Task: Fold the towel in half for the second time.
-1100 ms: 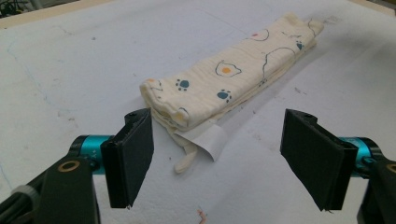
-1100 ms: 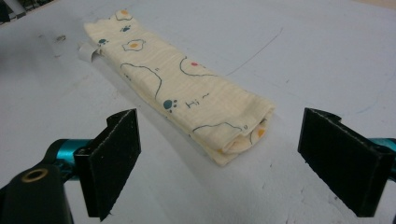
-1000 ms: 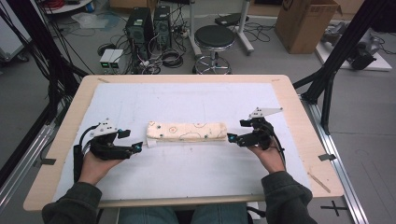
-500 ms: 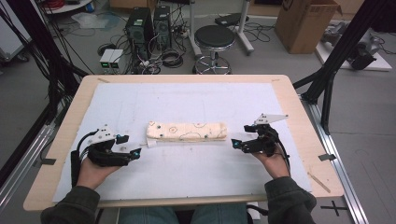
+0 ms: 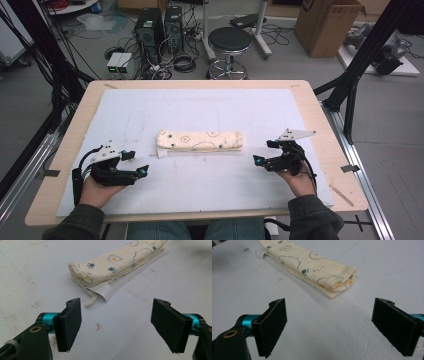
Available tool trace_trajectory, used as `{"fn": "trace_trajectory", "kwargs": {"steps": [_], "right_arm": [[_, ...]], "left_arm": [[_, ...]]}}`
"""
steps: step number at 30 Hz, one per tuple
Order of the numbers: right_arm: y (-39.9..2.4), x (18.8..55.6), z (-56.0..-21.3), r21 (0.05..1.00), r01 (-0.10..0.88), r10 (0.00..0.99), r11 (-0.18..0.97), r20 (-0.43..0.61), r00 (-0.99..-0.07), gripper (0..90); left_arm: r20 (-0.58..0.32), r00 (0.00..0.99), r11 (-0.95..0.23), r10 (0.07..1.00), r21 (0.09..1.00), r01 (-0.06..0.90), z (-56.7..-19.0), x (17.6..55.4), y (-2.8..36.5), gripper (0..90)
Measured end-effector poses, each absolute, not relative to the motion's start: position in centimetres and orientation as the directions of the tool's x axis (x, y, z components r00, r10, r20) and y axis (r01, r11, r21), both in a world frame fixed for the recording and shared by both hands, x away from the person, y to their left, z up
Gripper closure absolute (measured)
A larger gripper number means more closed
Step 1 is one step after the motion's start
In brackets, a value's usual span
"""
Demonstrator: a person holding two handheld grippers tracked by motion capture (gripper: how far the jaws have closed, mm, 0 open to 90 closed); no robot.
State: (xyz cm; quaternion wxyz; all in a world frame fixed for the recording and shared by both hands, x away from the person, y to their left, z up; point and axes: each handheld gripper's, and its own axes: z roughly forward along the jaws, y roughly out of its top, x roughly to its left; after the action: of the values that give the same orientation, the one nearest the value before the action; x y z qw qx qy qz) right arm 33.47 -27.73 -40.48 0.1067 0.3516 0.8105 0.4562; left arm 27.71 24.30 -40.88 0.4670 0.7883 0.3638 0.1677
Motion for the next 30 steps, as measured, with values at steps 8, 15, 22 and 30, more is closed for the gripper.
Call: {"fn": "trace_trajectory", "kwargs": {"steps": [8, 15, 22, 30], "right_arm": [[-28.5, 32.5, -40.9, 0.815, 0.483, 0.683, 0.320, 0.154, -0.714, 12.1], [-29.1, 31.9, -41.1, 0.820, 0.480, 0.690, 0.313, 0.152, -0.708, 12.1], [-29.6, 31.2, -41.4, 0.816, 0.487, 0.694, 0.313, 0.154, -0.703, 12.1], [-29.9, 30.3, -41.6, 0.817, 0.485, 0.694, 0.312, 0.152, -0.704, 12.1]], "left_arm": [[-0.067, 0.676, -0.303, 0.734, 0.859, 0.413, -41.1, 26.7, 24.5, 24.8], [-0.061, 0.670, -0.300, 0.740, 0.861, 0.410, -41.3, 26.0, 24.9, 24.7], [-0.051, 0.665, -0.308, 0.745, 0.858, 0.410, -41.6, 25.2, 25.2, 24.5], [-0.049, 0.652, -0.312, 0.757, 0.850, 0.426, -41.9, 24.6, 25.4, 24.5]]}}
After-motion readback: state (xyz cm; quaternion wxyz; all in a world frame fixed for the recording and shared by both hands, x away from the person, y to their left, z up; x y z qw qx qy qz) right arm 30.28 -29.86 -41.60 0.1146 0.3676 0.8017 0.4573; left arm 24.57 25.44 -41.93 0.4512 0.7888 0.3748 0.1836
